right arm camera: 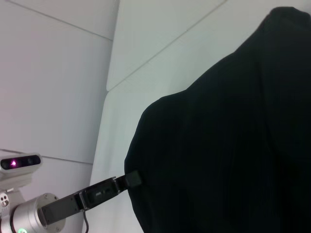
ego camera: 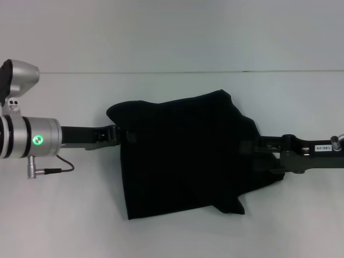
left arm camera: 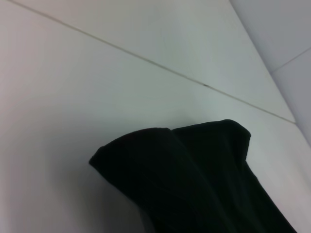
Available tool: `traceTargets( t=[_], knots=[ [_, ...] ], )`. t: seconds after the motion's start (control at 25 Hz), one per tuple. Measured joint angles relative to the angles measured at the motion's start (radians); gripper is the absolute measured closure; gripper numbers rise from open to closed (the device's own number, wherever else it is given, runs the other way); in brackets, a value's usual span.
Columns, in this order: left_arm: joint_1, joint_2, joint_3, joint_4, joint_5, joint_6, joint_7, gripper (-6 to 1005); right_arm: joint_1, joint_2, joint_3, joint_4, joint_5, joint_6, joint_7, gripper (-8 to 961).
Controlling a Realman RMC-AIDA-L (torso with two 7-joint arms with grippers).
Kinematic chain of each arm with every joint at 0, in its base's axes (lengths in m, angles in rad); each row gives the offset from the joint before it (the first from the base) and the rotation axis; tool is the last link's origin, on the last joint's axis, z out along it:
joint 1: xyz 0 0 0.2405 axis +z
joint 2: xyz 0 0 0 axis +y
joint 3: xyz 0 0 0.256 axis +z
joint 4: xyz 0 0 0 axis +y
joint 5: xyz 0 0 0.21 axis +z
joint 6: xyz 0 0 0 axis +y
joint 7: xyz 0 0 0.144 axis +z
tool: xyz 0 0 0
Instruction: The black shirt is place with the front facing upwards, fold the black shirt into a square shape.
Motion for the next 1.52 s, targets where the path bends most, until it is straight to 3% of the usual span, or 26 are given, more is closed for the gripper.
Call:
traceTargets(
  t=[0.48,0.92,1.24,1.52],
  knots=[
    [0.012,0.003,-0.011,0.043,-0.006,-0.068,0.057,881,0.026,0.016,0.003,0.045,0.005,0.024,0.05,55],
    [0.044,-0.014,-0.011,0.047,-0.123,-0.079,0.132,876,0.053,0.064,-0.054,0.046,0.0,0.097,0.038,74],
    [0.105,-0.03,-0.011,0.105,-0.2,-0.103,0.182,678,0.052,0.081,-0.077,0.045,0.0,0.142,0.032,87],
    [0.127,-0.03,-0.044,0.124,-0.21,-0.082,0.218,392,0.058,0.107,-0.138,0.045,0.0,0.176,0.022,99]
  ],
)
